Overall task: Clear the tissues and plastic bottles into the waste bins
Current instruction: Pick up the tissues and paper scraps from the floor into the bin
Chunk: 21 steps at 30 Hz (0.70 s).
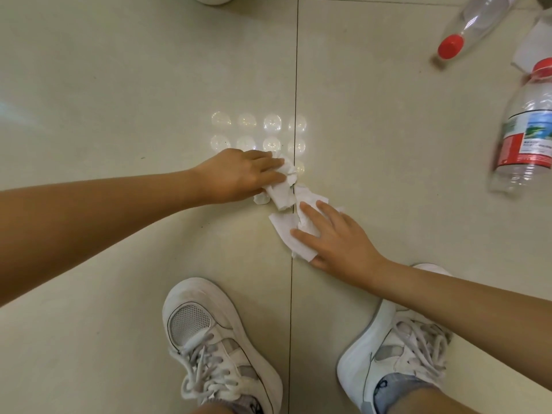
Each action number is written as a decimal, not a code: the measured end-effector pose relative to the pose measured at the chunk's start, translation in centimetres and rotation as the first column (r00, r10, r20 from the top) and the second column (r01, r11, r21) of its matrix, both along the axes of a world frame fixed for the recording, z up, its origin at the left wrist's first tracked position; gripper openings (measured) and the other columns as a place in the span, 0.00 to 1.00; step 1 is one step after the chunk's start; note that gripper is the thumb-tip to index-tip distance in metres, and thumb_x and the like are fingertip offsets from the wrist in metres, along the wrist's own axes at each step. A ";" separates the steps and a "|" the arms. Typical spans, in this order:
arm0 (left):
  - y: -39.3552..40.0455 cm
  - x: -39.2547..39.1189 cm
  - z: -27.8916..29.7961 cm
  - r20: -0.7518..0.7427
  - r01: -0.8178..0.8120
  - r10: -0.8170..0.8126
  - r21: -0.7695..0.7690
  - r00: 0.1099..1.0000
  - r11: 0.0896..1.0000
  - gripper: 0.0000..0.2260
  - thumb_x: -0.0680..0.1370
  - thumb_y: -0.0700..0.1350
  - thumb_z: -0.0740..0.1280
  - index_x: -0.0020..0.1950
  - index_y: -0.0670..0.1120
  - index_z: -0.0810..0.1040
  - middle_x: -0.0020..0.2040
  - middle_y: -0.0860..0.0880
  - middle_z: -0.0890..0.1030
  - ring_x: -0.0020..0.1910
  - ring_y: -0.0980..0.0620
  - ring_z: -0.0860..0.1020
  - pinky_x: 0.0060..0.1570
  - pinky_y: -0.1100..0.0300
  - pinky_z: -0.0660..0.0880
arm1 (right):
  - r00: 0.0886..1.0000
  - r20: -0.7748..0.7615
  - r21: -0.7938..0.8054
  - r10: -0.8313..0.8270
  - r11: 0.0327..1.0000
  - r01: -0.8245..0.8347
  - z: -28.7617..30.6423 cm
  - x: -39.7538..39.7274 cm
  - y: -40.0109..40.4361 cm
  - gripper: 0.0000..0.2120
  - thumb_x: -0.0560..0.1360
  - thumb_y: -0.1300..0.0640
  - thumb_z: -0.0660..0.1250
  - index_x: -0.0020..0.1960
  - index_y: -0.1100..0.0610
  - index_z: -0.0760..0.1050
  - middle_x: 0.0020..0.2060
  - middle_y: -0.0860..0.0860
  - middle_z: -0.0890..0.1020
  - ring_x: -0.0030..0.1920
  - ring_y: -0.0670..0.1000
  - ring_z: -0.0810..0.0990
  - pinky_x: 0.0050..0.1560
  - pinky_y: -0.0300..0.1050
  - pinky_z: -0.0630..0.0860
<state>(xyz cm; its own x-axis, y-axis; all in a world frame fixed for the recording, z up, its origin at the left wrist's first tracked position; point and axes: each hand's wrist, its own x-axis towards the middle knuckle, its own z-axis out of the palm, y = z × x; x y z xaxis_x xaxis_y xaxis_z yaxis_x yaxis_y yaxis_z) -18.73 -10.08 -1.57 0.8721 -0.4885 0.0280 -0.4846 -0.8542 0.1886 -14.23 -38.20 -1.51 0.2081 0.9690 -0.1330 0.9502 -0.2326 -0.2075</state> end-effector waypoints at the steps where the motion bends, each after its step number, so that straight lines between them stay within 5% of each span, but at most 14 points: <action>1: 0.0 -0.1 -0.1 0.011 0.008 -0.008 -0.002 1.000 1.000 0.21 0.70 0.39 0.74 0.62 0.46 0.74 0.60 0.40 0.79 0.53 0.38 0.81 0.25 0.52 0.77 | 1.000 0.019 0.047 0.013 0.999 -0.014 0.0 0.3 0.1 0.19 0.68 0.54 0.70 0.58 0.51 0.73 0.63 0.62 0.75 0.59 0.67 0.76 0.39 0.54 0.79; 6: 0.1 -0.6 -0.2 0.010 0.048 -0.048 0.017 0.999 0.999 0.21 0.73 0.43 0.71 0.65 0.47 0.71 0.61 0.38 0.78 0.57 0.35 0.78 0.24 0.51 0.77 | 0.995 0.069 0.166 0.066 0.983 -0.077 0.4 2.0 0.7 0.17 0.66 0.65 0.60 0.50 0.52 0.79 0.49 0.56 0.82 0.43 0.59 0.81 0.23 0.40 0.66; 10: -0.1 -0.8 0.0 -0.037 0.034 -0.034 0.006 0.999 0.999 0.30 0.61 0.33 0.79 0.59 0.47 0.73 0.59 0.39 0.80 0.54 0.36 0.81 0.20 0.56 0.74 | 0.991 0.082 0.137 0.103 0.984 -0.114 0.6 3.5 1.4 0.19 0.61 0.68 0.66 0.47 0.53 0.81 0.42 0.54 0.82 0.33 0.56 0.78 0.22 0.38 0.60; 16: 0.2 0.3 1.2 -0.047 0.013 -0.012 0.022 0.999 1.000 0.32 0.59 0.32 0.79 0.60 0.47 0.73 0.55 0.39 0.81 0.44 0.38 0.83 0.20 0.56 0.74 | 0.973 0.167 0.231 0.160 0.953 -0.196 2.0 7.2 2.8 0.19 0.66 0.69 0.63 0.53 0.53 0.75 0.48 0.54 0.83 0.35 0.55 0.78 0.23 0.40 0.65; 21: 2.5 3.7 5.7 0.091 -0.135 0.131 0.042 0.987 0.990 0.26 0.61 0.34 0.79 0.57 0.46 0.80 0.55 0.39 0.81 0.40 0.40 0.83 0.22 0.56 0.74 | 0.945 0.290 0.365 0.152 0.895 -0.256 5.7 11.9 6.3 0.17 0.66 0.71 0.65 0.50 0.54 0.79 0.49 0.54 0.83 0.37 0.56 0.80 0.26 0.41 0.71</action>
<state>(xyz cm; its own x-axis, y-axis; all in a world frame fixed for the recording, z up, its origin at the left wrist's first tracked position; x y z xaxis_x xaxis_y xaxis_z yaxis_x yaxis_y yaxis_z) -15.02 -7.57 4.16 0.9245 -0.3711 0.0865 -0.3790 -0.9191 0.1073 -2.35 -31.87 4.19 -0.0241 0.9548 0.2963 0.9997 0.0229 0.0075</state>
